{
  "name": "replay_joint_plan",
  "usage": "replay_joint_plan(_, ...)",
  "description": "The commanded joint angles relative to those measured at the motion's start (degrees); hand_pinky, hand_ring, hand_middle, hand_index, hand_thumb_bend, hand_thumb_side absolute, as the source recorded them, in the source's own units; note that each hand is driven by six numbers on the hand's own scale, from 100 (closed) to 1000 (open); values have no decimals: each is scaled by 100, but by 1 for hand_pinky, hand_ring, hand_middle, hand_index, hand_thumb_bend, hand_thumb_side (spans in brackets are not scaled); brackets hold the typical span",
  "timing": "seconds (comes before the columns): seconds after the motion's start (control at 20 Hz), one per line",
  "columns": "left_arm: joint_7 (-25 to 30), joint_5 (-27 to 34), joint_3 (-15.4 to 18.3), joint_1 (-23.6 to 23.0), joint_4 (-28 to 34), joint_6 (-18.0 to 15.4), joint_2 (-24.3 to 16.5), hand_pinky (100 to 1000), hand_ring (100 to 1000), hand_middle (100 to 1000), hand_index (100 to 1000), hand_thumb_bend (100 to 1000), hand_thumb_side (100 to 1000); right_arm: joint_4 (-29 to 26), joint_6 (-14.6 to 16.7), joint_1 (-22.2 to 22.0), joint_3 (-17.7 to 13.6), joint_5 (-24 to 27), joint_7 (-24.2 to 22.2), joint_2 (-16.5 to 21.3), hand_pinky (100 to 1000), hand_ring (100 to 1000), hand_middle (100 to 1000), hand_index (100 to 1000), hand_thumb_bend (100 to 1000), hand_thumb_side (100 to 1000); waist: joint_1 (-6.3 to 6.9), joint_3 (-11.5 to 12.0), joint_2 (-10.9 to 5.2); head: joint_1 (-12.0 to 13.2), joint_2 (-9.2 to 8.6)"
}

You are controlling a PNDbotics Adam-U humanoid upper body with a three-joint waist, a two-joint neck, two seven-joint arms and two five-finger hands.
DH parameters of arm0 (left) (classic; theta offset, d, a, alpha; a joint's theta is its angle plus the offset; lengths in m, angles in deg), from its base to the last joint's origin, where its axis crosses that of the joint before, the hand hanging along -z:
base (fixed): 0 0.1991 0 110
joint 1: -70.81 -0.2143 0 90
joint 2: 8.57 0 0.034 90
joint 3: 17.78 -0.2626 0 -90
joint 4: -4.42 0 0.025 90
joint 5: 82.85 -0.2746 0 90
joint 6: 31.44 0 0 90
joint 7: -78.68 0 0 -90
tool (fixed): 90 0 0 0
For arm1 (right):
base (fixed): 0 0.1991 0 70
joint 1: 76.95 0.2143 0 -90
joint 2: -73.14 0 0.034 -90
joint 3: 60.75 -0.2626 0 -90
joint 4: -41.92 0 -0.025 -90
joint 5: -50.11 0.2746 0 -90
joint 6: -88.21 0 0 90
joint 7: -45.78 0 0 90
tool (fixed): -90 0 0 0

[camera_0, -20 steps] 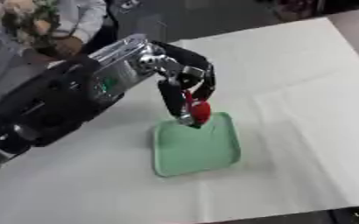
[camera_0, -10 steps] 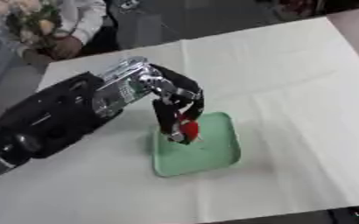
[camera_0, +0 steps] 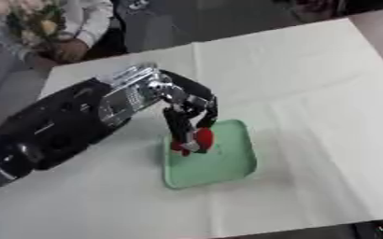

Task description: Pick up objects on the table and place them in the box.

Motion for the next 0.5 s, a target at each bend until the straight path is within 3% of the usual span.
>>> replay_joint_plan(0.05, -122, -173, 86, 77, 133, -164, -131, 466, 607, 692, 773, 637, 525, -86, 5, 102, -7, 24, -23, 58, 100, 468, 400, 437, 141, 405, -30, -4, -95, -39, -5)
replay_joint_plan(0.25, -453, -382, 143, 69, 174, -246, -159, 602, 755, 820, 873, 685, 618, -86, 5, 107, -2, 37, -37, 59, 100, 467, 399, 437, 141, 405, -27, -10, -93, -55, -5)
replay_joint_plan(0.35, -576, -444, 154, 64, 168, -260, -155, 712, 836, 881, 924, 711, 669, -86, 5, 109, -1, 42, -44, 58, 100, 467, 399, 437, 141, 405, -26, -11, -93, -59, -5)
replay_joint_plan(0.5, -722, -501, 167, 56, 147, -280, -150, 803, 898, 925, 960, 740, 705, -86, 6, 111, -3, 49, -52, 57, 100, 467, 400, 437, 141, 405, -25, -11, -92, -62, -5)
